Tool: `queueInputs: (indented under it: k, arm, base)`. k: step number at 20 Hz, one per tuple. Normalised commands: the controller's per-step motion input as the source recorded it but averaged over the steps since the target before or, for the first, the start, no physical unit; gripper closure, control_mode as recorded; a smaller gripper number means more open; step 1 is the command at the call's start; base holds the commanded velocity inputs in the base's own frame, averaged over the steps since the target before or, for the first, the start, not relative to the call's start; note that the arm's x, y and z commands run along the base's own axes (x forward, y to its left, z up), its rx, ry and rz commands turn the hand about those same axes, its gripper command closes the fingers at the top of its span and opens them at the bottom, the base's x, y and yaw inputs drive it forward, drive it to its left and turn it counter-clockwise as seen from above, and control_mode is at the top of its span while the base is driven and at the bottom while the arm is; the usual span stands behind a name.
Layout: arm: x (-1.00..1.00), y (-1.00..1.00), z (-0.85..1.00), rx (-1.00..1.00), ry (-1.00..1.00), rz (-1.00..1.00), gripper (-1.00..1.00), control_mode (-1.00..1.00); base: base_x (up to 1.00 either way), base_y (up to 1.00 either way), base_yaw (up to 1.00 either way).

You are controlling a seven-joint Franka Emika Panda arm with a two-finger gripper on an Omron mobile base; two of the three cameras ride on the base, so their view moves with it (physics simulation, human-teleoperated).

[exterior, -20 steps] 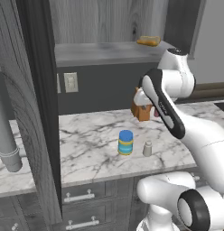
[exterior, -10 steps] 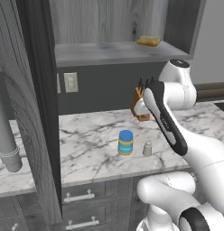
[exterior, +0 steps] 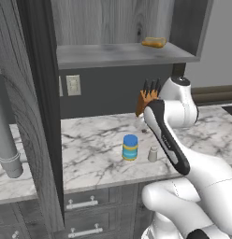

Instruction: Pick the shaker and mayonnaise from the counter and place them in the cabinet.

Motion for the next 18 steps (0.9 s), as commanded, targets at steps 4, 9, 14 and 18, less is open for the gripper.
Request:
queueInputs:
  k: [4,9,14,18]
  arm:
    - [0.0,0.14,-0.31,0.0,0.0,0.01,-1.0,-1.0]
    - [0.0,0.13,-0.32,0.0,0.0,0.01,-1.0,-1.0]
    - [0.0,0.07,-0.32,0.0,0.0,0.01,-1.0,-1.0]
    - [0.0,0.02,-0.31,0.0,0.0,0.0,-1.0,-1.0]
  base:
    - [0.0,0.0,0.0]
    - [0.0,0.0,0.0]
    - [0.0,0.0,0.0]
    - [0.0,0.0,0.0]
